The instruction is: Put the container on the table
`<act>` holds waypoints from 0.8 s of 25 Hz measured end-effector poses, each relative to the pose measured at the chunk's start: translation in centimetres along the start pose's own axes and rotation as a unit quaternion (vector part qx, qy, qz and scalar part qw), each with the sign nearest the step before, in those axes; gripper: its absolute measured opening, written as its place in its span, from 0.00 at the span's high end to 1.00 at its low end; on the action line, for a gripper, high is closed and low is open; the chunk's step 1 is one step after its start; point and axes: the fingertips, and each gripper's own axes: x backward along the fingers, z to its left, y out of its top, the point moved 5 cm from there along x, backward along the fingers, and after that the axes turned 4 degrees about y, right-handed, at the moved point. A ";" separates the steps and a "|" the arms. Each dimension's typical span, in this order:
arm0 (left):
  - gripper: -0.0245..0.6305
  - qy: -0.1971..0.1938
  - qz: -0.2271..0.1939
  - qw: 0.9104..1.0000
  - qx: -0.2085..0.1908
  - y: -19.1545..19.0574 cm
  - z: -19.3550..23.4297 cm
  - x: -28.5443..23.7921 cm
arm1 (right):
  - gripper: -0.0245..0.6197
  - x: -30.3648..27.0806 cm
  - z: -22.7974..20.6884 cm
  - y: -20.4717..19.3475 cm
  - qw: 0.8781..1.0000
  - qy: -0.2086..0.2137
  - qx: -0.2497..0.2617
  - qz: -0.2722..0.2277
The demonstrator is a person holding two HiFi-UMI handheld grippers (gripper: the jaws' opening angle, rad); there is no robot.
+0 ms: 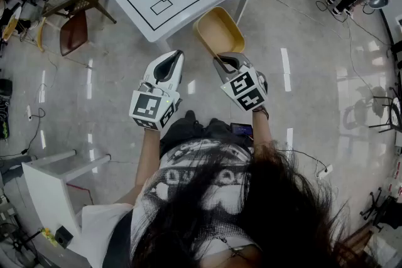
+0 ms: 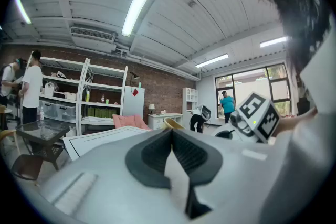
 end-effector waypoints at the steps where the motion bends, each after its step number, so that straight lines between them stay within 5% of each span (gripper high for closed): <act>1: 0.96 -0.001 0.000 1.000 0.000 -0.1 0.5 0.2 | 0.93 -0.4 0.3 0.4 1.000 0.000 -0.003 -0.001; 20: 0.96 -0.024 -0.007 1.000 0.003 -0.6 9.1 2.0 | 0.93 -6.6 3.6 4.9 0.999 -0.009 -0.031 -0.007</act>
